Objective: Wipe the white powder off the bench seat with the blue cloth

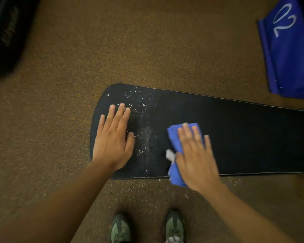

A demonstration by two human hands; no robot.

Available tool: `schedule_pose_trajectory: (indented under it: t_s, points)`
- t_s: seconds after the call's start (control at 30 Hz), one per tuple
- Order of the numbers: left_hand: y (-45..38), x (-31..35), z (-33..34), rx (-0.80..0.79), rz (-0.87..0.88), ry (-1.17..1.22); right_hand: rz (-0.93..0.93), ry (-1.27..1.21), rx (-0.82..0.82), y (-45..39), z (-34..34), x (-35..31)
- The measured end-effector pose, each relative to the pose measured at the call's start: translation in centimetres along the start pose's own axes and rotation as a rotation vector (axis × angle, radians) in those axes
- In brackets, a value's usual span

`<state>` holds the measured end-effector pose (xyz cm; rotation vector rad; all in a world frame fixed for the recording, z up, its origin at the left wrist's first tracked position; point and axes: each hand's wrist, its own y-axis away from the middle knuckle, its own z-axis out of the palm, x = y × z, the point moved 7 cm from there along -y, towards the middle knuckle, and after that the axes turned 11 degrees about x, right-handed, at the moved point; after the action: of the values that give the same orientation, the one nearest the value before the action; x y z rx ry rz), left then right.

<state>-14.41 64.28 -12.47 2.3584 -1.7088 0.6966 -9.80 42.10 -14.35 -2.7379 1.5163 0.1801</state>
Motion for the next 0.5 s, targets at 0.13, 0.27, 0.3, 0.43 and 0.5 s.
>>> schedule_pose_trajectory:
  t_s: [0.13,0.27,0.3,0.43,0.5]
  points:
    - [-0.3,-1.0,0.5,-0.054,-0.011,-0.088,0.249,-0.022,0.041,-5.8,-0.5,2.8]
    - [-0.4,-2.0,1.1,-0.072,-0.052,-0.13,0.367,-0.049,0.109,-10.8,-0.1,-0.1]
    - [-0.4,-2.3,1.1,-0.068,-0.071,-0.12,0.342,-0.045,0.12,-11.0,0.0,-1.5]
    - [-0.7,-3.3,0.8,-0.059,-0.118,-0.105,-0.022,-0.05,0.083,-5.7,0.4,-7.7]
    - [-0.6,-3.3,0.8,-0.064,-0.12,-0.108,-0.113,-0.05,0.009,-1.9,0.5,-7.0]
